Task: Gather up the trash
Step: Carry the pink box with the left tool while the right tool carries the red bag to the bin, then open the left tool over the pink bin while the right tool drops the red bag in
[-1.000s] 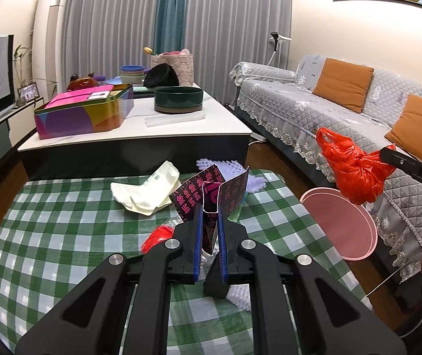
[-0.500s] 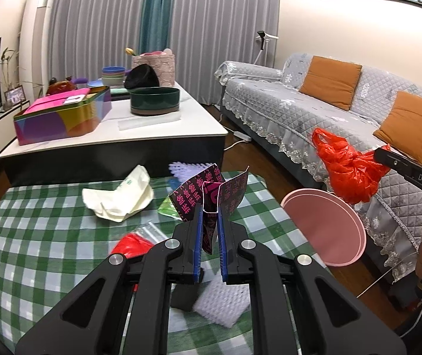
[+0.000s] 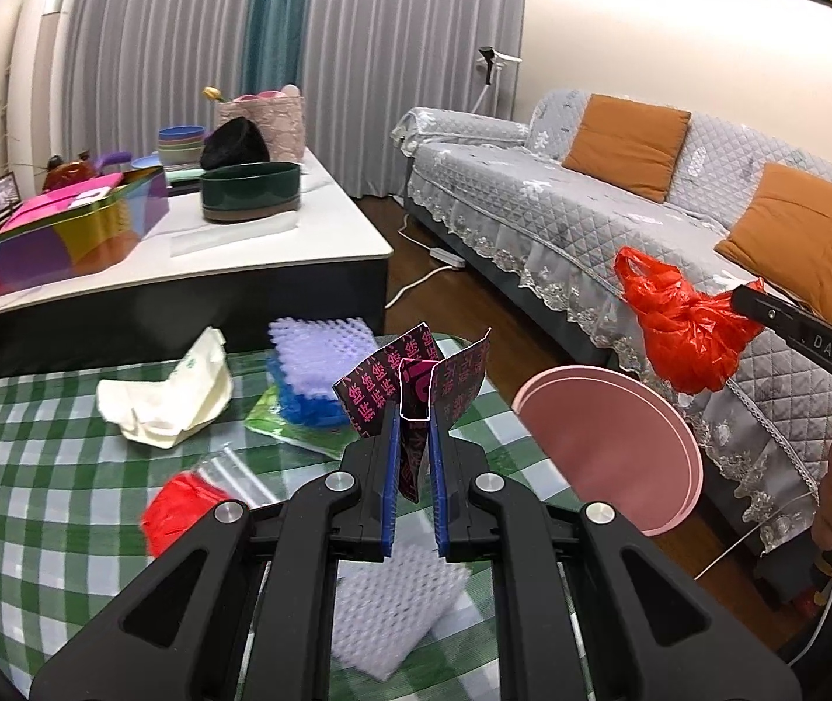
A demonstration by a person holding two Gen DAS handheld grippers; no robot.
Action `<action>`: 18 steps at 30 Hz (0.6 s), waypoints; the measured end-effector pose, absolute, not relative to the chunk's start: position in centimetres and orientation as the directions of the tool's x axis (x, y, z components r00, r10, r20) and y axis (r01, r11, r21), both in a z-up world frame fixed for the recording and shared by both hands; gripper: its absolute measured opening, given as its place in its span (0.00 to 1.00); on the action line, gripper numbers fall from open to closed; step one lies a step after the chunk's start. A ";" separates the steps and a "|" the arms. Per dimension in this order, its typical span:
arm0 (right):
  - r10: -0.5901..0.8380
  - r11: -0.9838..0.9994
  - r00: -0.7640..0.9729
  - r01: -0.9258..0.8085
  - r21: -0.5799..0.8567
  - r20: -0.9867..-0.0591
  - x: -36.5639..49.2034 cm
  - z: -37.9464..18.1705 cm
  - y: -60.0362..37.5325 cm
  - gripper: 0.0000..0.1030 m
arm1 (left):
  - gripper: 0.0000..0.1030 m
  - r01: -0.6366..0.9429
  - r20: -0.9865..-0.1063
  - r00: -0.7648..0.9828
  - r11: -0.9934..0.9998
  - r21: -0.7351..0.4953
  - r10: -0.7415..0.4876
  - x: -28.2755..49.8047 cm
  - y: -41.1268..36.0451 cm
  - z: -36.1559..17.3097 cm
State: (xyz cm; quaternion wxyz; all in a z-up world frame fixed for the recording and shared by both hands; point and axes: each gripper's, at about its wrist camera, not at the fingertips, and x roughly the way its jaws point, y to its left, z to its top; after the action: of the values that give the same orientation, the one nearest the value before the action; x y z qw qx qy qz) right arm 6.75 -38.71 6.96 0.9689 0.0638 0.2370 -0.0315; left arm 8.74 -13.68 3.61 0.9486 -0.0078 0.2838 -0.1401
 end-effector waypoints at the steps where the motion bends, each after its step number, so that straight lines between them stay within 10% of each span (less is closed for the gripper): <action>1: -0.036 0.989 0.885 0.098 0.110 -0.464 6.8 6.9 -39.0 0.19 | 0.09 0.270 -0.539 0.796 0.959 -0.091 -0.276 9.0 -14.1 3.6; 18: -0.150 0.966 0.838 0.237 0.103 -0.525 8.9 4.1 -43.2 0.19 | 0.09 0.385 -0.558 0.741 0.917 -0.101 -0.373 13.0 -21.1 2.3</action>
State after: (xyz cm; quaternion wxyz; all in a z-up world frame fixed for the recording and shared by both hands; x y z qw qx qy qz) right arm 8.88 -43.22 4.15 0.9552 0.0819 0.2659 -0.1012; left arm 13.04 -21.13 2.30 0.9330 0.0105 0.2969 -0.2030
